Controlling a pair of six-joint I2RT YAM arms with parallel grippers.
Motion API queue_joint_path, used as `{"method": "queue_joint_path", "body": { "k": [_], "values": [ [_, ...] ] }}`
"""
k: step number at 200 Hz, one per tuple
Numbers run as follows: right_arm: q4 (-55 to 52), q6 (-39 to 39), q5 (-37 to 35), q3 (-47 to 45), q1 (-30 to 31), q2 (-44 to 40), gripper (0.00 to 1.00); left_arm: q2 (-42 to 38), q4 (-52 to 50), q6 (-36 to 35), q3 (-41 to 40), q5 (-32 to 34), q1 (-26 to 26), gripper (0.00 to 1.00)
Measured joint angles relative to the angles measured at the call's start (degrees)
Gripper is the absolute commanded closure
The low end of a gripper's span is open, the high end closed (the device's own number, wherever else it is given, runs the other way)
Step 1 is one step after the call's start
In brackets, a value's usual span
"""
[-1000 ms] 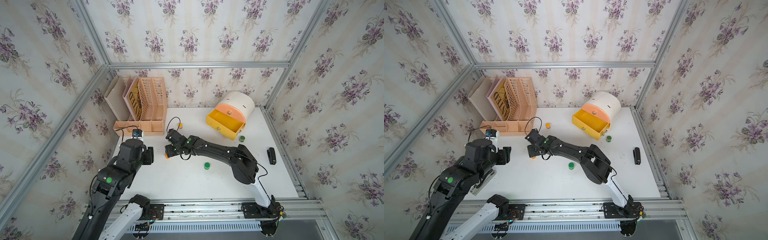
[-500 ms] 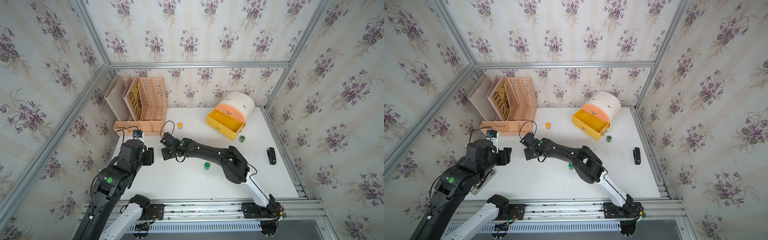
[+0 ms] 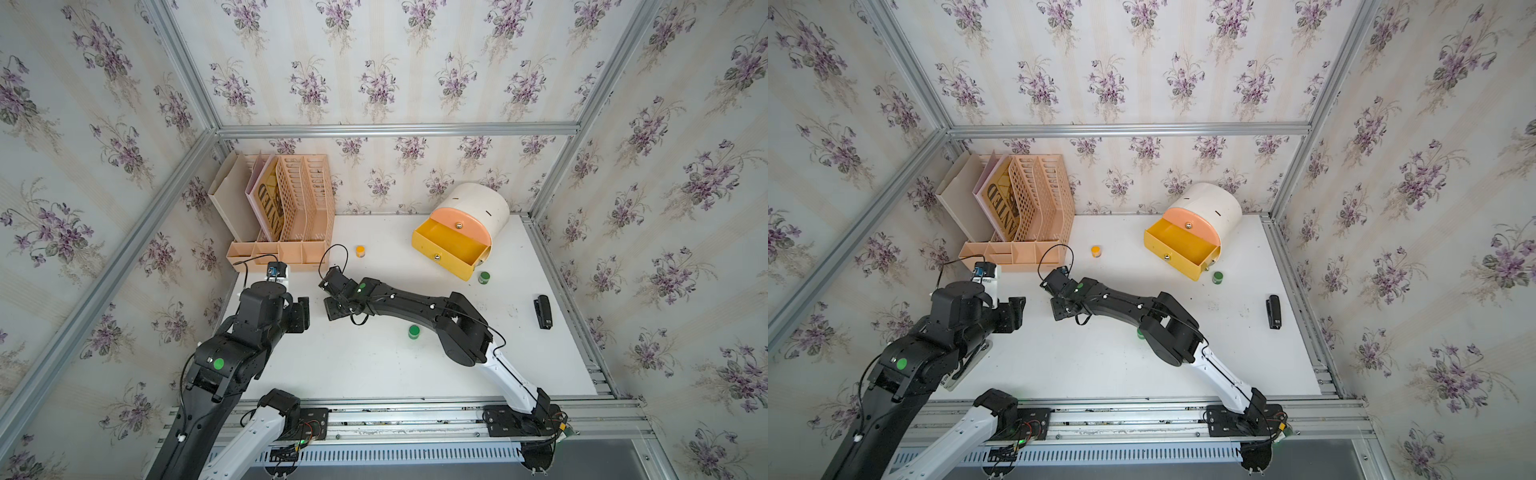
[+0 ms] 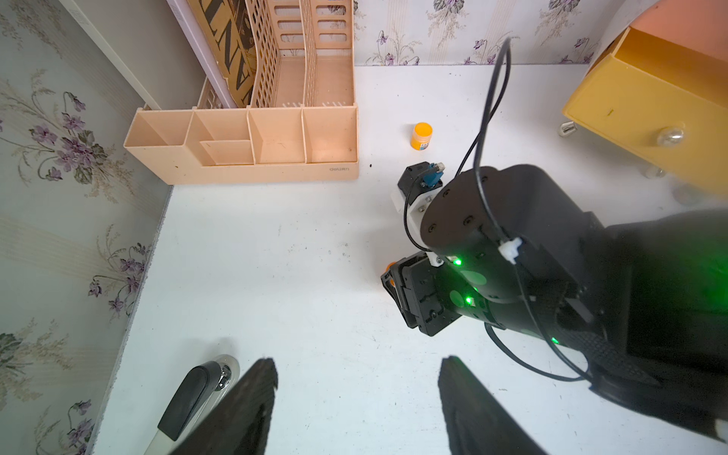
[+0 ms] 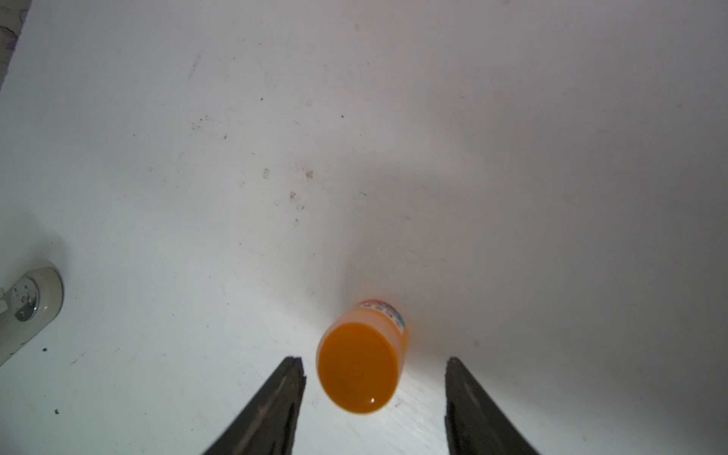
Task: Put the paint cans in the drawer according to color
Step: Pick up the paint can at the center of the board.
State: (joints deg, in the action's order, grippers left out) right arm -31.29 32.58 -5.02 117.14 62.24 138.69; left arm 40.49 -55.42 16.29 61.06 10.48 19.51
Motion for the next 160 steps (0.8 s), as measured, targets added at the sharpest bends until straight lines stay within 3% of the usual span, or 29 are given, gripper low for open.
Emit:
{"method": "queue_joint_path", "body": {
  "k": [88, 160],
  "values": [
    [-1.20, -1.09, -0.72, 3.48, 0.04, 2.60, 0.55, 0.11, 0.04, -0.04, -0.66, -0.22, -0.02, 0.30],
    [-1.73, -1.11, -0.94, 3.50, 0.04, 2.95, 0.61, 0.07, 0.04, -0.24, -0.74, -0.28, -0.09, 0.30]
  ]
}}
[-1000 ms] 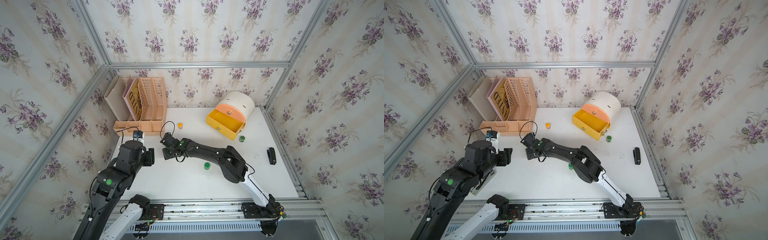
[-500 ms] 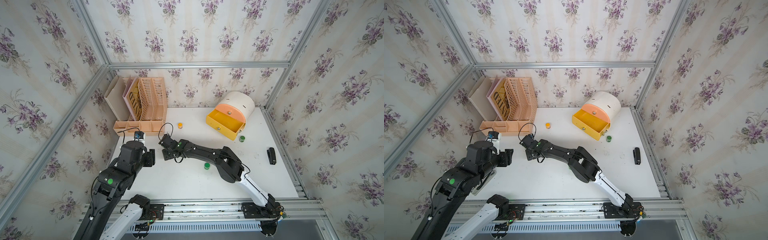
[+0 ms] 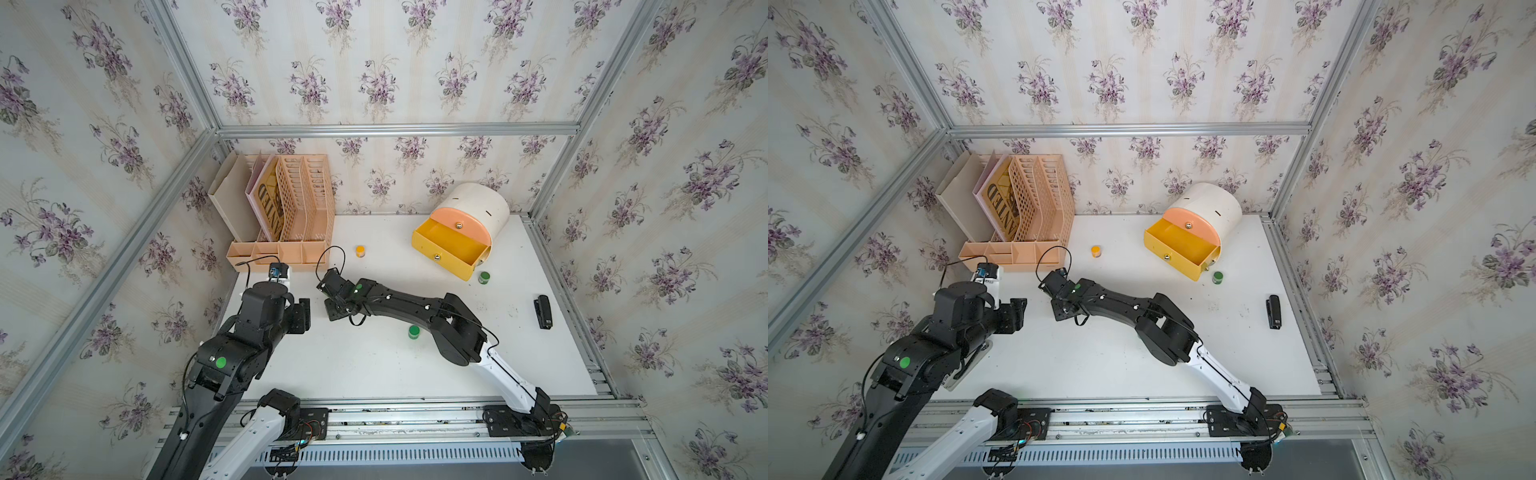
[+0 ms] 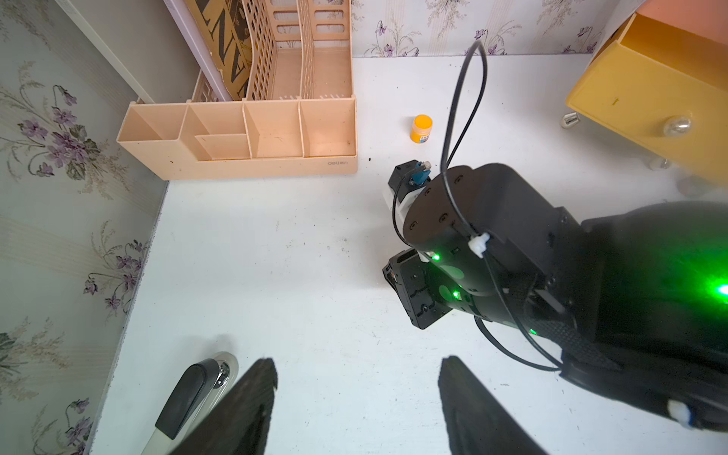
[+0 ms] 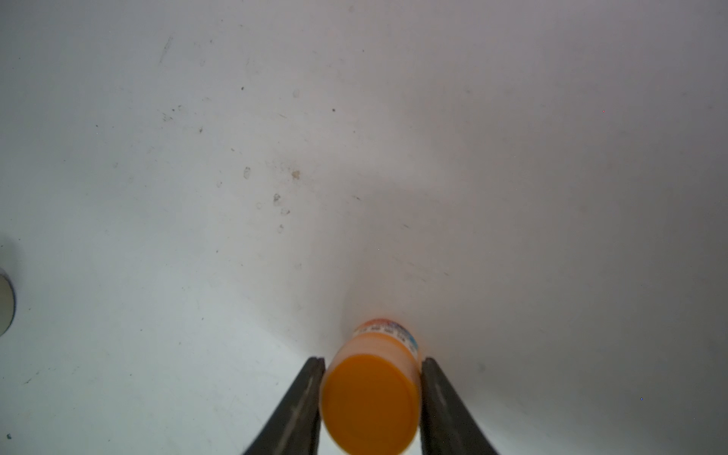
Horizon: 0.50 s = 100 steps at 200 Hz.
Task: Put the paint cans in the drawer according to color
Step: Pick up the paint can at the center of the board.
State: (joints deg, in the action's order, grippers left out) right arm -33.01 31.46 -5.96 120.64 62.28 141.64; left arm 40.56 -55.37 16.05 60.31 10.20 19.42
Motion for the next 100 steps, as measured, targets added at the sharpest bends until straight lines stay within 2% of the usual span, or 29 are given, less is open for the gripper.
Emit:
{"method": "queue_joint_path", "body": {
  "k": [25, 43, 100],
  "values": [
    [-0.13, 0.00, 0.04, 0.20, -0.02, 0.00, 0.65, 0.07, 0.00, 0.00, 0.00, 0.00, -0.02, 0.30],
    [-0.44, -0.24, 0.04, 0.26, -0.02, -0.09, 0.72, 0.17, 0.00, 0.00, 0.00, 0.00, -0.04, 0.30],
    [-4.44, -3.04, -0.87, 0.31, -0.24, -5.55, 0.76, 1.05, 0.04, 0.02, 0.09, -1.95, -0.04, 0.30]
  ]
}}
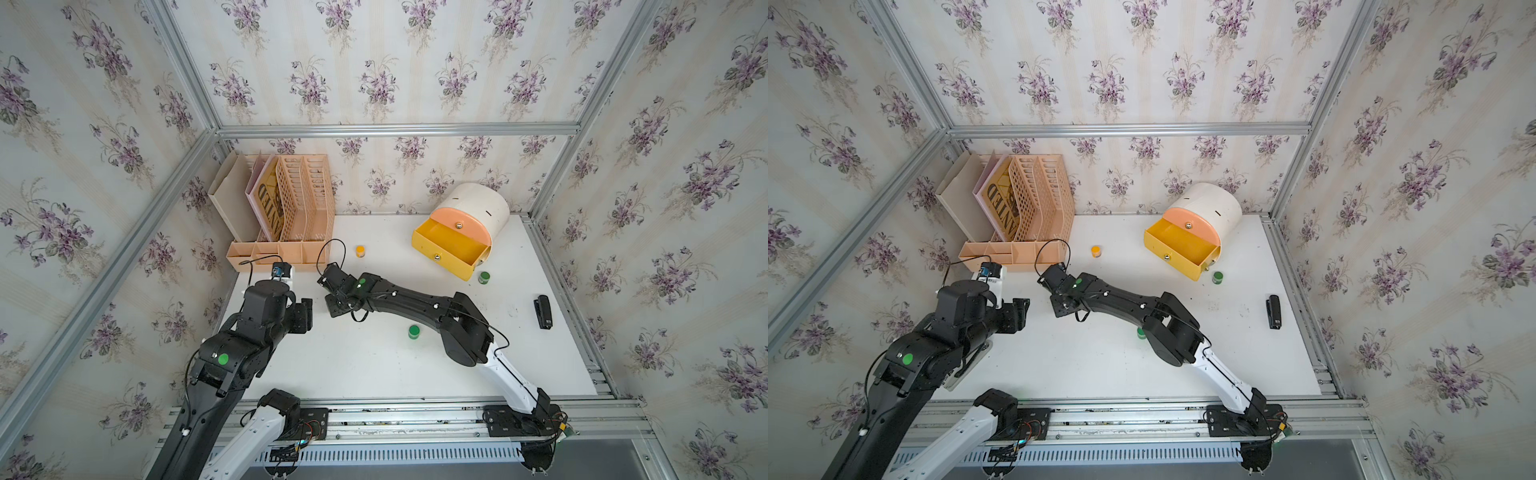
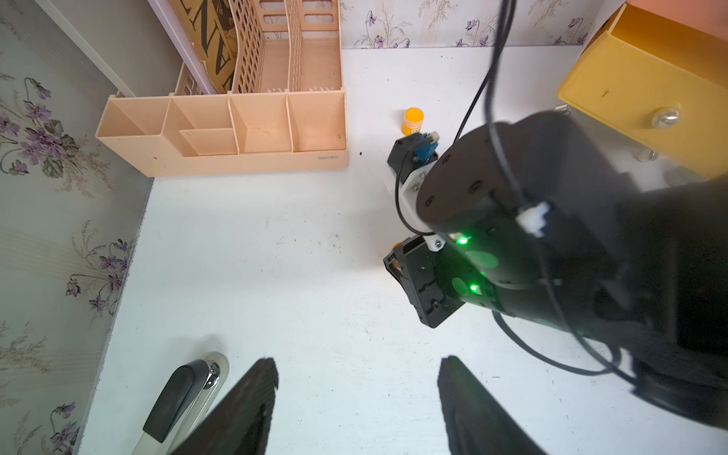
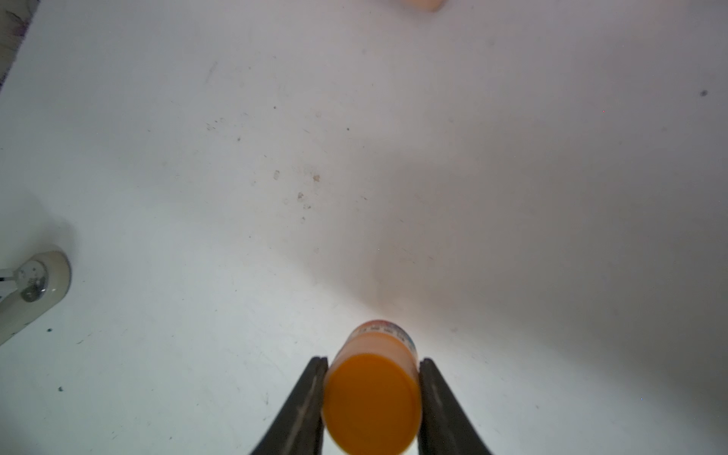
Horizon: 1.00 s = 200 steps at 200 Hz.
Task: Put the paint cans in the drawer according to color
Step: Pick up the paint can at the center of the board, then place the paint can in the drawer.
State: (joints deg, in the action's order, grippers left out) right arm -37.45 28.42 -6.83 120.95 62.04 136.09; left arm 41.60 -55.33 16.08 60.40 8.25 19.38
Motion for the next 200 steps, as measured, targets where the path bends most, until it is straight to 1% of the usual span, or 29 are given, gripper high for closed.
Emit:
{"method": "queue_joint_path", "body": {
  "k": [34, 104, 156, 200],
  "values": [
    [-3.85, -1.95, -1.77, -0.02, -0.94, -5.42, 0.76, 2.19, 1.27, 0.46, 0.00, -1.01, 0.00, 0.30],
    [-11.63, -8.37, -5.75, -1.86, -5.64, -19.91, 0.77, 11.65, 6.29, 2.56, 1.18, -4.57, -0.02, 0.31],
    [-16.41, -12.57, -6.19, -1.95, -12.55, -27.61, 0.77, 15.80, 9.16, 4.07, 1.16, -7.39, -0.02, 0.32],
    [-18.27, -15.15, -6.40, -2.86, -18.36, -31.76, 0.77, 16.85, 10.08, 4.85, 1.03, -9.09, -0.02, 0.32]
  ]
}}
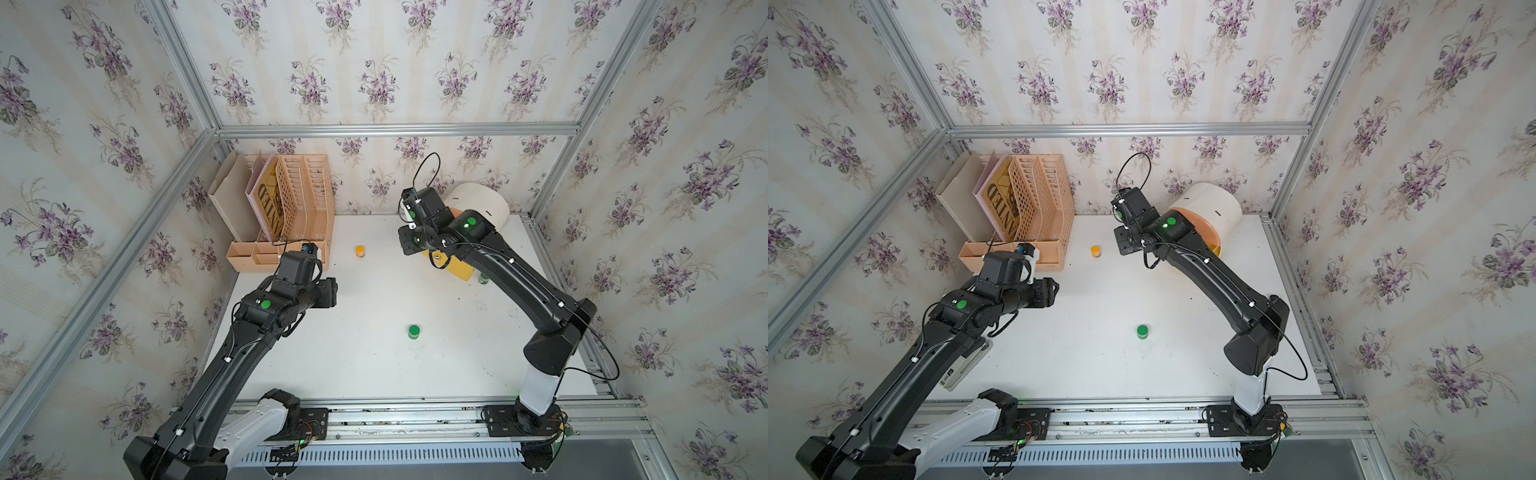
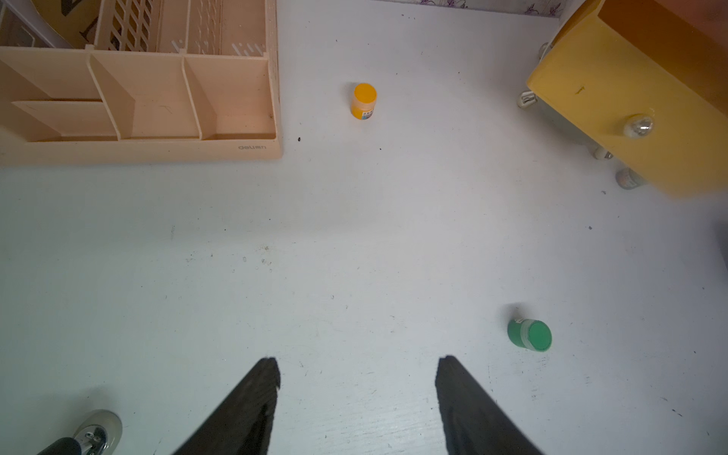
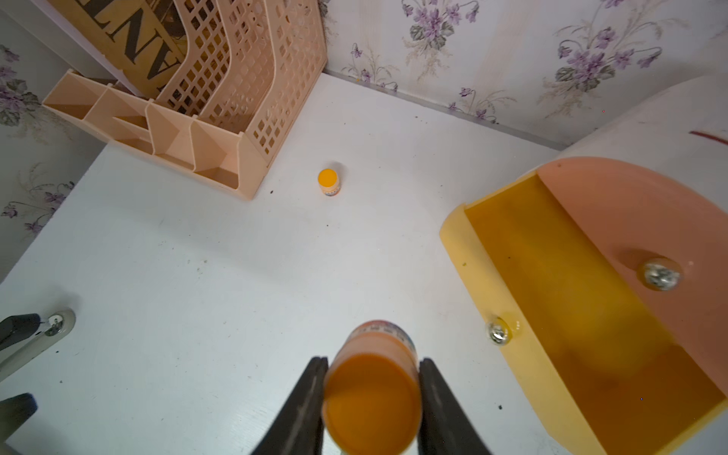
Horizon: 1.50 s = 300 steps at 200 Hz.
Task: Put the paint cans in the drawer according to color
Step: Place the paint can in the drawer.
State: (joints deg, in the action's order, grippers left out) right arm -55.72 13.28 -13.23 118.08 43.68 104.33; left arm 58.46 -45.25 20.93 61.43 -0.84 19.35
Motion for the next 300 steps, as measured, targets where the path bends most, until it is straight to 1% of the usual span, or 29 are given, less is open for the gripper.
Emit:
{"method": "queue_joint_path", "body": {
  "k": [60, 105, 142, 163, 186, 219, 300],
  "values": [
    [-0.66, -2.56, 0.72, -4.33, -5.14, -2.40, 0.81, 0.09, 0.35, 0.07, -0.90, -1.16, 0.00, 0.32],
    [0.81, -2.78, 1.64, -9.05, -9.46, -4.63, 0.84, 0.00, 1.18, 0.07, -1.42, -1.86, 0.00, 0.32],
    [4.48, -2.23, 2.71, -15.85, -15.37, -7.19, 0.84, -0.42, 1.33, 0.07, -1.92, -2.05, 0.02, 0.32],
    [7.43, -1.14, 2.78, -20.41, -18.27, -8.48, 0.86, -0.61, 1.44, 0.09, -2.43, -2.27, 0.02, 0.33],
    [10.45, -0.63, 5.22, -24.24, -19.74, -8.94, 0.87, -0.79, 1.62, 0.09, -2.60, -2.32, 0.02, 0.33],
    [14.10, 0.26, 6.60, -27.85, -20.96, -9.03, 0.87, -1.40, 1.73, 0.07, -2.60, -2.49, 0.02, 0.32],
    [18.78, 0.48, 7.65, -31.34, -21.90, -9.01, 0.87, -1.90, 1.73, 0.07, -2.60, -2.99, 0.02, 0.32]
  ]
}}
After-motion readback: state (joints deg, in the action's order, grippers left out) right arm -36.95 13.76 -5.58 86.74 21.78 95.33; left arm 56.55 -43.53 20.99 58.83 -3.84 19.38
